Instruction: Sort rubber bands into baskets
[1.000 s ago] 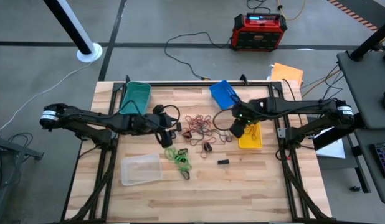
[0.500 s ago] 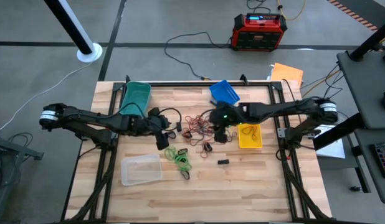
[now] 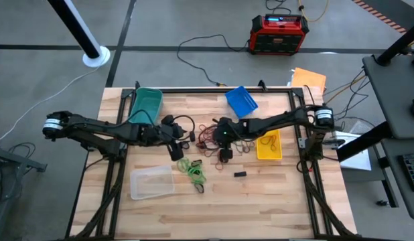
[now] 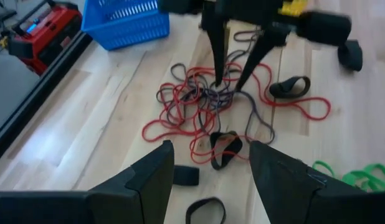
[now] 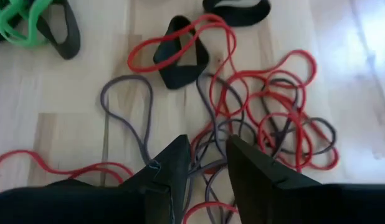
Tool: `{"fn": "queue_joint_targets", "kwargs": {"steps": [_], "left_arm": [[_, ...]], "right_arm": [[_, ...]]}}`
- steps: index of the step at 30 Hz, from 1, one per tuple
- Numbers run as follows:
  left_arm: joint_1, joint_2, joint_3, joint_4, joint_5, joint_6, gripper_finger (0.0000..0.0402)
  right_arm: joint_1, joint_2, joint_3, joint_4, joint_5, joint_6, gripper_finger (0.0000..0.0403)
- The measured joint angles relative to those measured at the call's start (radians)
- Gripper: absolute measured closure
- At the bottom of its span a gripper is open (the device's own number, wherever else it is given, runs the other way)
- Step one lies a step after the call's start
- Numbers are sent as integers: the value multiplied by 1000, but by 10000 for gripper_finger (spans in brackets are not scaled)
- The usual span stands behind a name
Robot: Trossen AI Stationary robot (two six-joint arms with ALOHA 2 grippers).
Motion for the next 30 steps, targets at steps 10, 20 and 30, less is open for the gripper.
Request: {"fn": "queue_joint_targets", "kwargs": {"steps": [10,20,30], "left_arm": [[0,0,0,58,-1,43,209],[0,5,-1,71,-2,44,209],[-2,6,-2,83,-26,45,209]], "right_arm": [[-15,93,0,87,-1,16,310],[-21,99,1,89,-10,-8,351],[-21,-8,-1,56,-9,-35,390]]}}
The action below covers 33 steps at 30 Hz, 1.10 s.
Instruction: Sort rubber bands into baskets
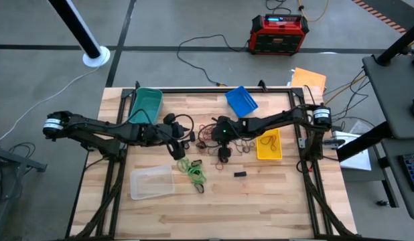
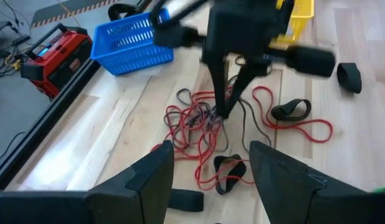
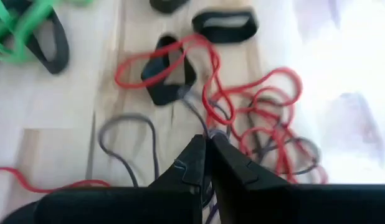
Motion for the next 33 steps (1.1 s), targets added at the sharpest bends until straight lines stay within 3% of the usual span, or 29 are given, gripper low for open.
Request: {"fn": "queue_joint_targets", "kwargs": {"steps": [10,14,20,26,33], "left_arm": [[0,0,0,45,0,0,209],[-1,0,0,47,0,0,209],[-5,0,0,51,0,0,209],[-5,1,0,55,0,0,209],[-5,24,0,60,1,-17,209]], "right_arm": [[5,-180,-16,-7,1,13,390],[5,-226,-81,144,1,81,391],[2,-192,-244,459,15,366,391],[2,-120,-293,451,53,523,390],[3,-163,-240,271,54,523,390]]}}
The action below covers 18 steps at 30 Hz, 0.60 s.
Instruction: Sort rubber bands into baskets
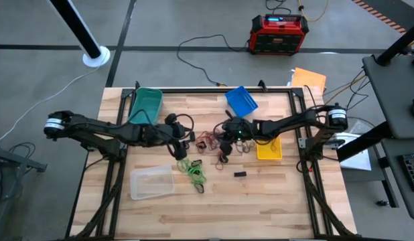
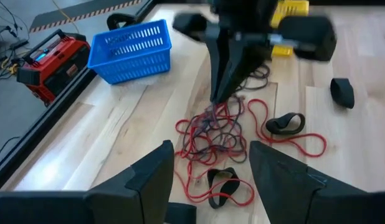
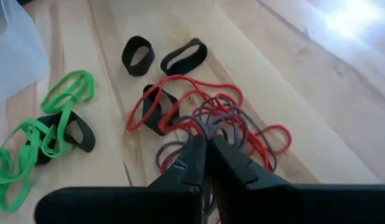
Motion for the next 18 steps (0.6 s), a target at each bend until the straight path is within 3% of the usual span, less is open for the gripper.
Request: {"fn": "queue_joint_targets", "kwargs": {"steps": [8,18], "left_arm": [[0,64,0,60,1,-2,209],[0,197,0,250,15,32,209]], "right_arm": [[0,-11,96,-222,1,-83,380],[0,-14,103,-254,8,-103,259]]}}
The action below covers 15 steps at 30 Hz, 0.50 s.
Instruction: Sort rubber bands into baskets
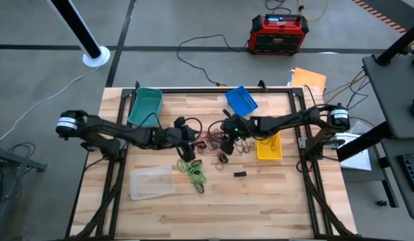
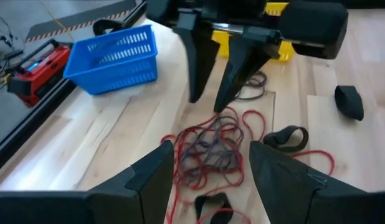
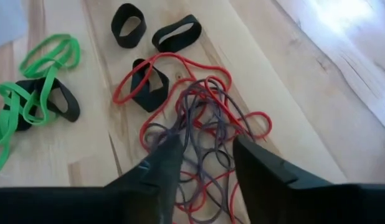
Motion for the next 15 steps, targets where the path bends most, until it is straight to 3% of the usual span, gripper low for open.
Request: {"fn": "queue_joint_targets", "kwargs": {"steps": [6,15], "left_arm": [[1,95,0,106,19,35,209],[22,296,13,300,17,89,209]], "right_arm": [[0,-50,0,-44,1,-7,226],[0,-144,-4,-77,2,-27,231]]}}
